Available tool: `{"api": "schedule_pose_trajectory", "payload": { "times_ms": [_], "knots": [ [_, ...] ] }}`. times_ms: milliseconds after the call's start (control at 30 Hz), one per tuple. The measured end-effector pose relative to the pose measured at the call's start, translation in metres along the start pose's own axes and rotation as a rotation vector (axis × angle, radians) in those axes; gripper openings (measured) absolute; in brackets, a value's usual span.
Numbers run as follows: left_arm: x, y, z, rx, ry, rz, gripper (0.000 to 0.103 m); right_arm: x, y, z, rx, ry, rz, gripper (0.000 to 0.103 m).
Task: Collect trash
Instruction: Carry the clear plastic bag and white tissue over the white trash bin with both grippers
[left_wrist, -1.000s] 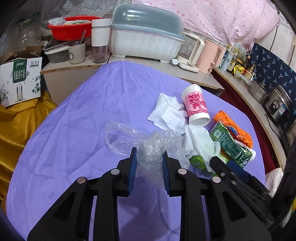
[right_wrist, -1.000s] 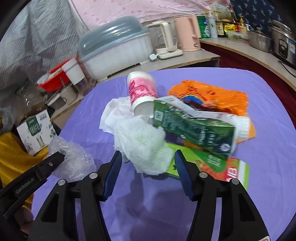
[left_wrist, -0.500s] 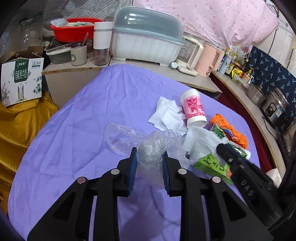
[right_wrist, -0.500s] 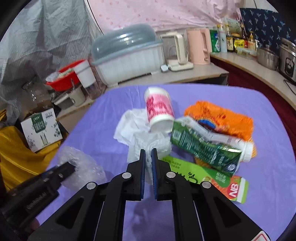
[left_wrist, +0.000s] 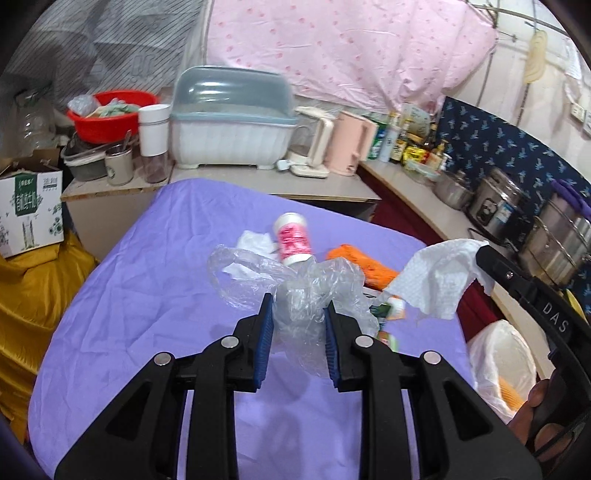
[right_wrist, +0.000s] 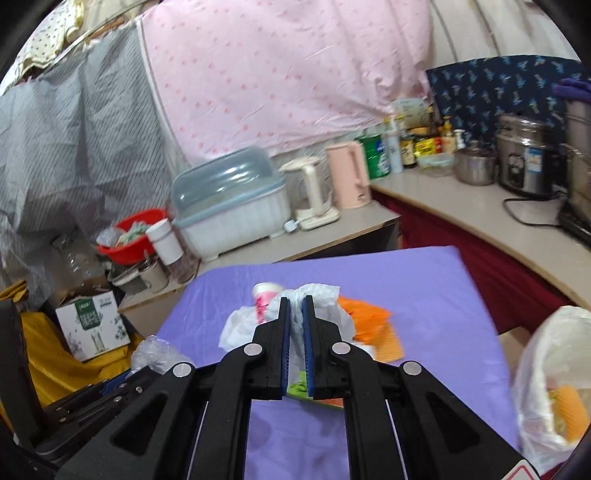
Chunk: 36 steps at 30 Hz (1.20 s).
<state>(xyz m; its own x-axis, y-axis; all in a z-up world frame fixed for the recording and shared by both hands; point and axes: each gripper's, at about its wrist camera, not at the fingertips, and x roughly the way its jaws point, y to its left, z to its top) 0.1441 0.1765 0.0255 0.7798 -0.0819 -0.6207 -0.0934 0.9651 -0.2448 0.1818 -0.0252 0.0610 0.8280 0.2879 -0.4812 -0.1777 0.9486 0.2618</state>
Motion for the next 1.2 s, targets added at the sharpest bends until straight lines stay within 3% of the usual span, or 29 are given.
{"api": "schedule_pose_trajectory", "payload": {
  "times_ms": [400,633,867,1200],
  "knots": [
    [-0.026,-0.123,-0.022,0.179,0.013,-0.135,0.024,-0.110,-0.119,-0.003,0.117,-0.104,-0.183,0.007],
    [-0.031,-0.201,-0.045,0.300,0.029,-0.208,0.024,-0.152,-0.180,-0.015,0.177,-0.126,-0.276,0.007],
    [-0.020,-0.264,-0.068,0.386,0.076,-0.266,0.024,-0.178,-0.228,-0.030,0.228,-0.129,-0.351,0.007],
    [0.000,-0.324,-0.094,0.477,0.132,-0.317,0.024,-0.188,-0.277,-0.051,0.293,-0.106,-0.413,0.007]
  ]
}}
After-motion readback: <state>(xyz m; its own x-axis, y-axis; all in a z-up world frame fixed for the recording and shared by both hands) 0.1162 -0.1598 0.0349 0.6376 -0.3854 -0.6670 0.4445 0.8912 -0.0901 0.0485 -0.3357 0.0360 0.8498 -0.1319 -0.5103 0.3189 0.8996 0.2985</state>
